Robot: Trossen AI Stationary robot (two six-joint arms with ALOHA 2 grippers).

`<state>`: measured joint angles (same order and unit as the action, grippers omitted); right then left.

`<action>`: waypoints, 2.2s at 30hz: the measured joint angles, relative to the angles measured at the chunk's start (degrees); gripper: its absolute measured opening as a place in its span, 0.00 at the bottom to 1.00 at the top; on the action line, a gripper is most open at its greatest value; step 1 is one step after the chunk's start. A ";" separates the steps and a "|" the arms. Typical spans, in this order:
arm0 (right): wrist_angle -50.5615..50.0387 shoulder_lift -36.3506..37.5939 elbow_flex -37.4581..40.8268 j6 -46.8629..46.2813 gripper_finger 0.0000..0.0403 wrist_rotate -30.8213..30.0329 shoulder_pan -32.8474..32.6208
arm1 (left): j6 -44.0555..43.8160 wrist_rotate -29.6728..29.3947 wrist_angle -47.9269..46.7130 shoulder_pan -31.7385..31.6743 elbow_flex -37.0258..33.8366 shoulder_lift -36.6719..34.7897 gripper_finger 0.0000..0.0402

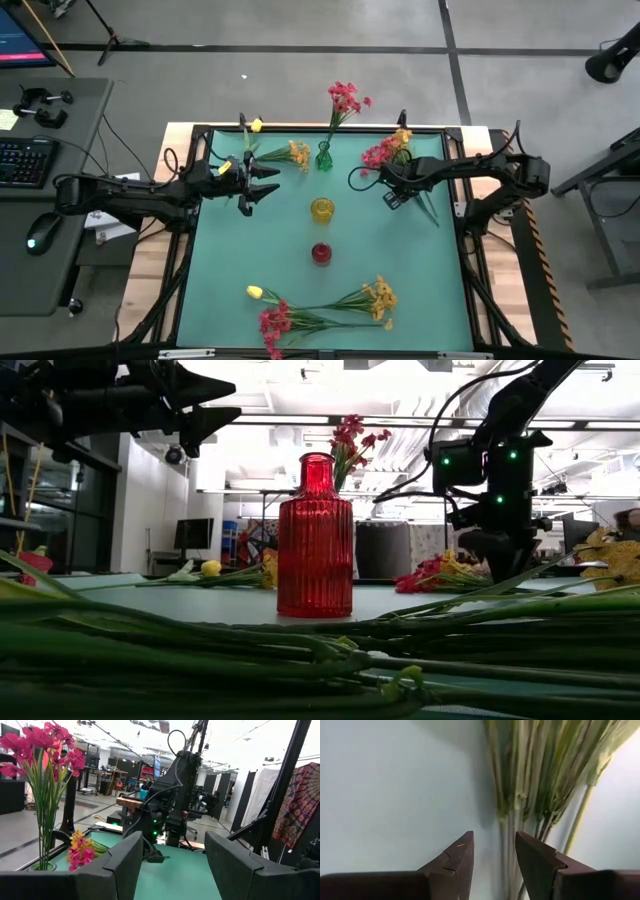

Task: Sort flowers into vase by color
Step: Put the top pink flowers into the green vase

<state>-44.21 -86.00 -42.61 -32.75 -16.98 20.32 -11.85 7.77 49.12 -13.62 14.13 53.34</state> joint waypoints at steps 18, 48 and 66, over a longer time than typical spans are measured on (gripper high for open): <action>-6.74 0.07 -5.68 5.31 0.33 -1.36 1.12 | 0.01 0.00 -0.02 0.01 0.00 0.00 0.50; -0.52 0.04 -0.39 5.67 0.33 5.39 4.83 | -0.01 0.00 -1.07 -0.01 0.00 0.00 0.50; 1.51 0.24 3.32 3.06 0.22 7.13 4.81 | -0.09 0.00 -1.04 0.00 0.00 0.00 0.50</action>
<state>-42.70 -85.75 -39.29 -29.69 -9.85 25.12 -11.94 7.77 48.08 -13.61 14.13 53.34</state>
